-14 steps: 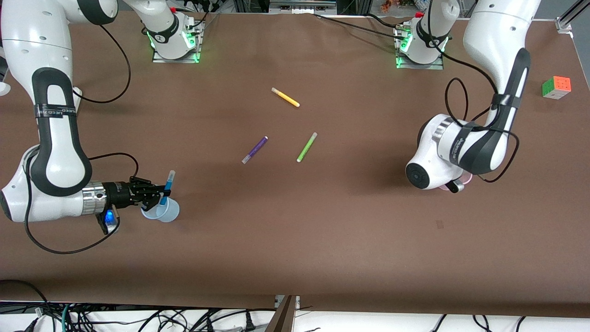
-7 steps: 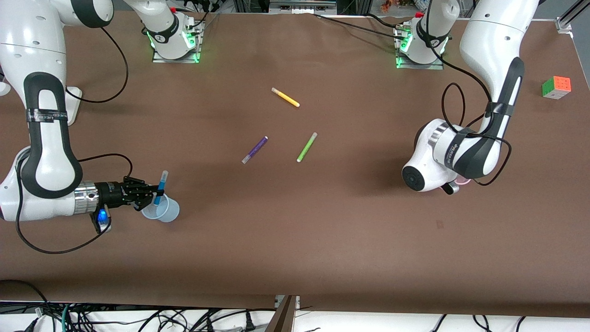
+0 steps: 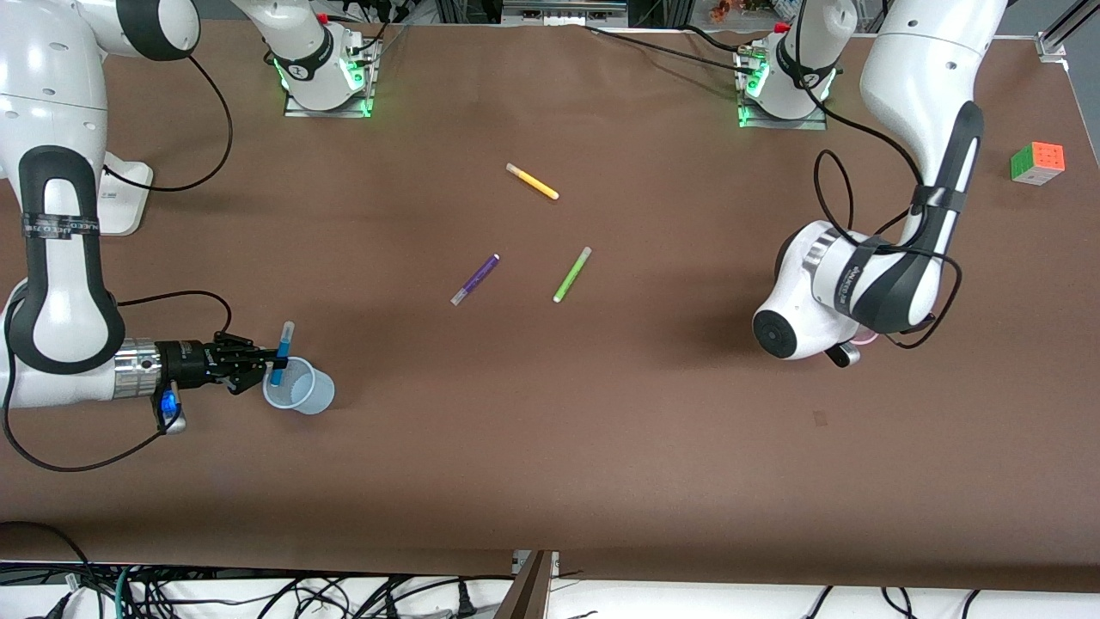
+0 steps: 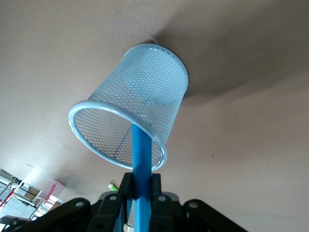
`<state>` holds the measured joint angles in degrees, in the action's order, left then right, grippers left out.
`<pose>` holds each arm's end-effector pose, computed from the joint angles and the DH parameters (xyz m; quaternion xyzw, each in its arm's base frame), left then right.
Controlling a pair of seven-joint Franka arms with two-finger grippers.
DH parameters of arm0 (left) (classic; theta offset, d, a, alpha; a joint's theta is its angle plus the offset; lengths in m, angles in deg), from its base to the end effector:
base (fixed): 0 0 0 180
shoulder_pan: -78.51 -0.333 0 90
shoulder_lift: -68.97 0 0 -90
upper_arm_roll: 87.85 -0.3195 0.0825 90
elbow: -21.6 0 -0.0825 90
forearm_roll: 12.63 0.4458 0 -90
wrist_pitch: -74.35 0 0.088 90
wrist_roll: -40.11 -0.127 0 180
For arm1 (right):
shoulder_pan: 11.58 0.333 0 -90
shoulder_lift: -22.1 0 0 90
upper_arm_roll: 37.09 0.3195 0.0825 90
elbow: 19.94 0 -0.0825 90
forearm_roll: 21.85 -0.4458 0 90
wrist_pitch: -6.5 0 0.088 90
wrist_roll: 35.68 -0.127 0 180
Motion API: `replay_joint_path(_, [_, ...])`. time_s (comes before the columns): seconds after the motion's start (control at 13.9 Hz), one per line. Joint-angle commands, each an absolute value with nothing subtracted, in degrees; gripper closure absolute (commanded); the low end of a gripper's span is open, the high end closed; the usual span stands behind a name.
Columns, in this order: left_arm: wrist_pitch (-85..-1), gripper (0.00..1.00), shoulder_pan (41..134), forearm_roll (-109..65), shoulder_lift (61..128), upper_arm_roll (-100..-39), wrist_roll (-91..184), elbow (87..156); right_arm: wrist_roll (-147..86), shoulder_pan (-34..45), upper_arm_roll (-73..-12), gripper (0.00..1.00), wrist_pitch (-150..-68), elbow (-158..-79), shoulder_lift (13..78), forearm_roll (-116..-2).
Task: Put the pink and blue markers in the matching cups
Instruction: 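Drop the blue marker into the blue cup while the left gripper carries pink, then release the pink marker into the pink cup with the left gripper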
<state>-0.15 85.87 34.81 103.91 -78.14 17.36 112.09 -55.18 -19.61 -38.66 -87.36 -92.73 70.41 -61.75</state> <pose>0.6497 -0.0756 0.2409 -0.7714 0.3584 0.4093 0.3302 0.7548 -0.0450 0.1937 -0.8627 0.3277 0.2480 0.2948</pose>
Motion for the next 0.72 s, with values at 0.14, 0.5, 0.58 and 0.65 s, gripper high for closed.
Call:
replay_joint_path(0.14, [0.35, 0.0, 85.28, 25.27, 97.72, -77.92, 19.36, 105.99, -54.58, -19.93, -38.24, 0.42, -86.66, -92.71, 70.18, -63.07])
replay_joint_path(0.5, [0.17, 0.0, 83.61, 11.82, 88.75, -77.83, 32.98, 103.34, -54.05, -19.49, -38.41, 0.3, -82.55, -88.25, 67.55, -57.39])
replay_joint_path(0.58, [0.17, 0.0, 83.61, 9.8, 87.35, -77.83, 35.08, 103.42, -53.27, -19.49, -38.24, 0.25, -80.36, -85.19, 66.58, -53.35])
replay_joint_path(0.65, [0.0, 0.0, 82.74, 7.52, 86.03, -77.83, 36.5, 103.25, -51.17, -19.23, -38.24, 0.24, -77.46, -82.37, 65.53, -49.05])
